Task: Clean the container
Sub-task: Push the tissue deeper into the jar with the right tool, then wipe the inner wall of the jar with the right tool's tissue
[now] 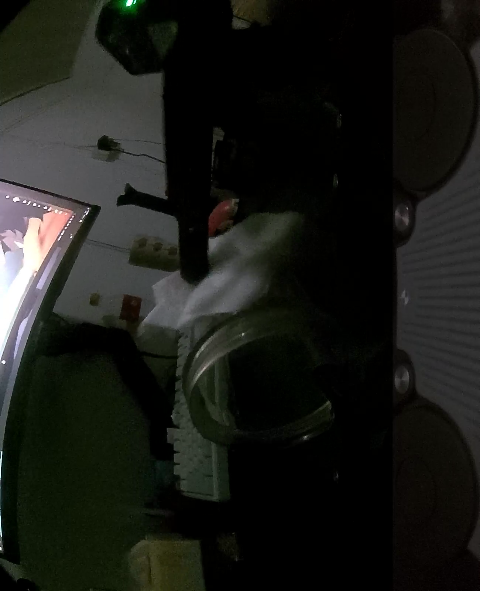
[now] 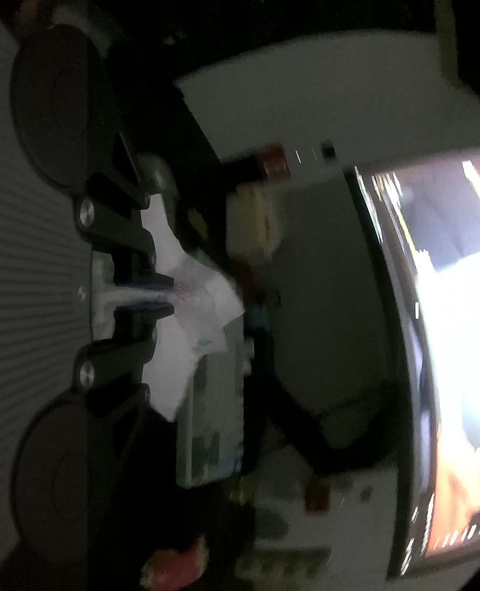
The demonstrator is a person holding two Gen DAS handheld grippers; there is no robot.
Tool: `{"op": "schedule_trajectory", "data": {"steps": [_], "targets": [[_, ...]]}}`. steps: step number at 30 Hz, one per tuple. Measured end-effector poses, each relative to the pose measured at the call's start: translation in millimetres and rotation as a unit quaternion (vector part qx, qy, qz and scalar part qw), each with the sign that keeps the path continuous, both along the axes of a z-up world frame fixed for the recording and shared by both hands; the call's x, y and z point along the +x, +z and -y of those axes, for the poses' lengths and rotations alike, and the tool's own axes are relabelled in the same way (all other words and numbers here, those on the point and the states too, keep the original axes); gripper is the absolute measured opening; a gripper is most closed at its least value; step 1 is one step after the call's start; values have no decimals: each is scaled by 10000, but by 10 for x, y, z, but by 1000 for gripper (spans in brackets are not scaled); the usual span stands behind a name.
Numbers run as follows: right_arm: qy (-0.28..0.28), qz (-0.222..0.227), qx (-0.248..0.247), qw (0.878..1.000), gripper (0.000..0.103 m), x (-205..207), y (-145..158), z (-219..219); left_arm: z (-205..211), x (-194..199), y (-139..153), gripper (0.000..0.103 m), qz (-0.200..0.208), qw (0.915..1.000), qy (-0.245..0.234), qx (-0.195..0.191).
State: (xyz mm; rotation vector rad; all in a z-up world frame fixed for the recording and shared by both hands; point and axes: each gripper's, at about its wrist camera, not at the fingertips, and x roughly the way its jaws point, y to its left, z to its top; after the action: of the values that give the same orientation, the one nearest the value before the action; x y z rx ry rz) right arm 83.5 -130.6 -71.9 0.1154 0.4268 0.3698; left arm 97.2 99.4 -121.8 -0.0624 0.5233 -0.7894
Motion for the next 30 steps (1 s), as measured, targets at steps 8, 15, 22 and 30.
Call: {"op": "schedule_trajectory", "data": {"steps": [8,15,22,30], "targets": [[619,248,-72,9977,11,-169,-18,-209,37,-11,-8,81,49,10000,16,22],[-269,-47,108,9996,10,60,-24,79,10,8,-12,84,-14,9999,-53,-97],[765,141,78,9969,10,-138,43,-251,31,-3,2,85,-198,9991,-229,-282],[-344,-104,41,9993,10,14,17,66,60,-12,-6,85,-226,9990,-296,-265]]}}
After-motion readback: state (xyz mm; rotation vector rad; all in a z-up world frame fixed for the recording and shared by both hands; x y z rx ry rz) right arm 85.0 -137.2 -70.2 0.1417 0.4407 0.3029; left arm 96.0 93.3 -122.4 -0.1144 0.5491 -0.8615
